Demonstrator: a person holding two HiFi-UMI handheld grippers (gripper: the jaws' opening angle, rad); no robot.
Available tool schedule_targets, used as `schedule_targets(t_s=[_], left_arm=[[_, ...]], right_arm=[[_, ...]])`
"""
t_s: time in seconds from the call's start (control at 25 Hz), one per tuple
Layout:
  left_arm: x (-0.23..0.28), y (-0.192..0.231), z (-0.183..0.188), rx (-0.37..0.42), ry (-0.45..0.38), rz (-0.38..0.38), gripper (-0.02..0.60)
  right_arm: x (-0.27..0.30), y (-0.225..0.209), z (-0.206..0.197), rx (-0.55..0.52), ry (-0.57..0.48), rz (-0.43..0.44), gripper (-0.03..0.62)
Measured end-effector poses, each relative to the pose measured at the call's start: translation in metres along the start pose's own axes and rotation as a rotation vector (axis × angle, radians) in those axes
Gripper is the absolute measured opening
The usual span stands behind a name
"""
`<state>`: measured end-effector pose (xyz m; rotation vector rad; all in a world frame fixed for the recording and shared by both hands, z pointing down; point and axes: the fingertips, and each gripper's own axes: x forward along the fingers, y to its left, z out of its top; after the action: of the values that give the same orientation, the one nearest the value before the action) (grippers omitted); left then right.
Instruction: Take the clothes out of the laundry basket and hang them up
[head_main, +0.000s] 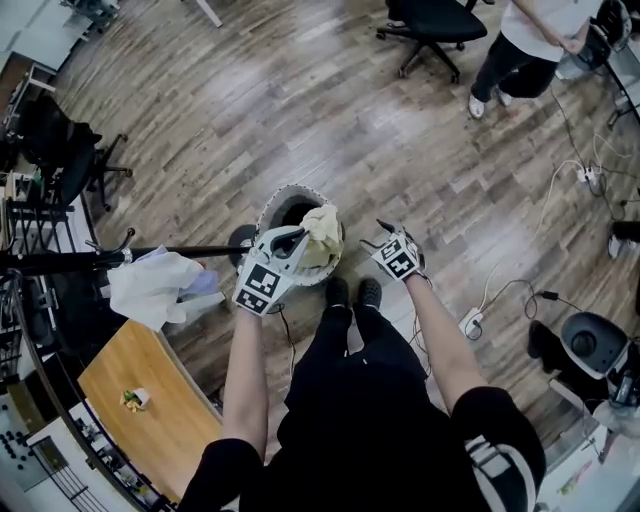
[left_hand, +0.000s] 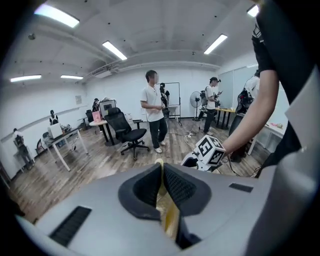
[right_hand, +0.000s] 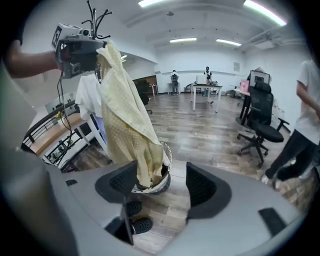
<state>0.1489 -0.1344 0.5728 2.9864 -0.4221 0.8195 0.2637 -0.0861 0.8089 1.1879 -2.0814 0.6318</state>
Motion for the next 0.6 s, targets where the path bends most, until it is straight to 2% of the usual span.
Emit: schedule_targets(t_s=[0.16, 0.36, 0.6], left_arm=[[-0.035, 0.004, 0.045, 0.045, -0.066, 0.024, 0.034], [-0.066, 0.002, 0.085, 0.1, -0.123, 0.035, 0.034], [-0.092, -0.011, 0.107, 0.124, -0.169, 0.021, 0.034]], right_arm=[[0.002, 0.011, 0.034, -0.075, -0.034, 0.073, 0.354], [0.012, 0.034, 0.058, -0.209, -0.03, 0.145, 0.373], [0.038, 0.047, 0.101, -0.307, -0.044, 0.155, 0.396]])
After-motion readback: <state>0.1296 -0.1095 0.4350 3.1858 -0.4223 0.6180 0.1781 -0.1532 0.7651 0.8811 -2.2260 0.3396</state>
